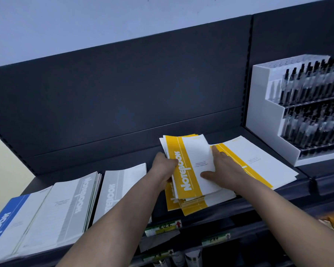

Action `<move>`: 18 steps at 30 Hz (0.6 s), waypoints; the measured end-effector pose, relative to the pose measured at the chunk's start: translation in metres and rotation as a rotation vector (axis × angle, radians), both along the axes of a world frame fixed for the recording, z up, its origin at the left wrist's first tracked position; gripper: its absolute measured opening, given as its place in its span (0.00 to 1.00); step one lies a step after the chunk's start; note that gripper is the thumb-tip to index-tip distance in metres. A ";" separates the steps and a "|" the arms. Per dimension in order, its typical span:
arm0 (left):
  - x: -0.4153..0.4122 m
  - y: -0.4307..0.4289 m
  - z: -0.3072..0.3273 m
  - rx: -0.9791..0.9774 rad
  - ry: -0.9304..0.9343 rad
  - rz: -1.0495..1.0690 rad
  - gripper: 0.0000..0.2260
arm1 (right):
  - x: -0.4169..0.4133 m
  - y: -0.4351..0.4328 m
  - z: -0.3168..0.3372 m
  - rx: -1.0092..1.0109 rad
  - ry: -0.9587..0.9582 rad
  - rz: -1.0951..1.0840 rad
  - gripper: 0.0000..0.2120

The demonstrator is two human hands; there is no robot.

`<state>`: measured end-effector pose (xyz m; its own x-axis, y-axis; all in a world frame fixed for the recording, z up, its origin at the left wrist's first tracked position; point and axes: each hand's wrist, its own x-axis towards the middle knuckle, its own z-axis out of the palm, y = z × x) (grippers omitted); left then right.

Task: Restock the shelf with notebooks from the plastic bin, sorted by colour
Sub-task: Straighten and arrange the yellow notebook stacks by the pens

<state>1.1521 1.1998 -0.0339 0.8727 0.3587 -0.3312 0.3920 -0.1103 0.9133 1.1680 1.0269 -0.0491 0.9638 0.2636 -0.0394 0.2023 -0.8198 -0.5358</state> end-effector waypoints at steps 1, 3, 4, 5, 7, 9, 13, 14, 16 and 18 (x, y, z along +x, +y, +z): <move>-0.001 0.000 0.001 -0.032 -0.031 0.012 0.07 | 0.001 0.000 0.002 0.105 0.020 -0.024 0.46; -0.004 0.000 0.005 -0.069 -0.121 0.012 0.08 | 0.006 -0.001 0.009 0.301 0.033 -0.097 0.41; -0.005 0.000 0.009 -0.066 -0.177 -0.001 0.08 | 0.008 -0.001 0.014 0.368 0.017 -0.120 0.37; -0.006 0.000 0.014 -0.055 -0.242 -0.020 0.07 | 0.009 -0.001 0.019 0.420 -0.023 -0.128 0.32; -0.009 0.000 0.024 -0.042 -0.381 -0.067 0.06 | 0.008 -0.001 0.030 0.533 -0.139 -0.118 0.25; -0.011 0.001 0.032 -0.040 -0.503 -0.105 0.06 | 0.005 0.001 0.038 0.634 -0.233 -0.078 0.23; -0.015 -0.001 0.024 -0.029 -0.542 -0.123 0.09 | 0.000 0.004 0.032 0.723 -0.267 -0.017 0.22; -0.016 -0.003 0.017 -0.041 -0.524 -0.118 0.08 | -0.001 0.006 0.025 0.738 -0.250 -0.009 0.24; -0.018 -0.007 0.005 -0.063 -0.481 -0.100 0.08 | -0.004 0.010 0.009 0.758 -0.217 -0.001 0.27; -0.018 -0.010 -0.001 -0.070 -0.466 -0.080 0.08 | -0.006 0.013 0.000 0.763 -0.217 -0.001 0.27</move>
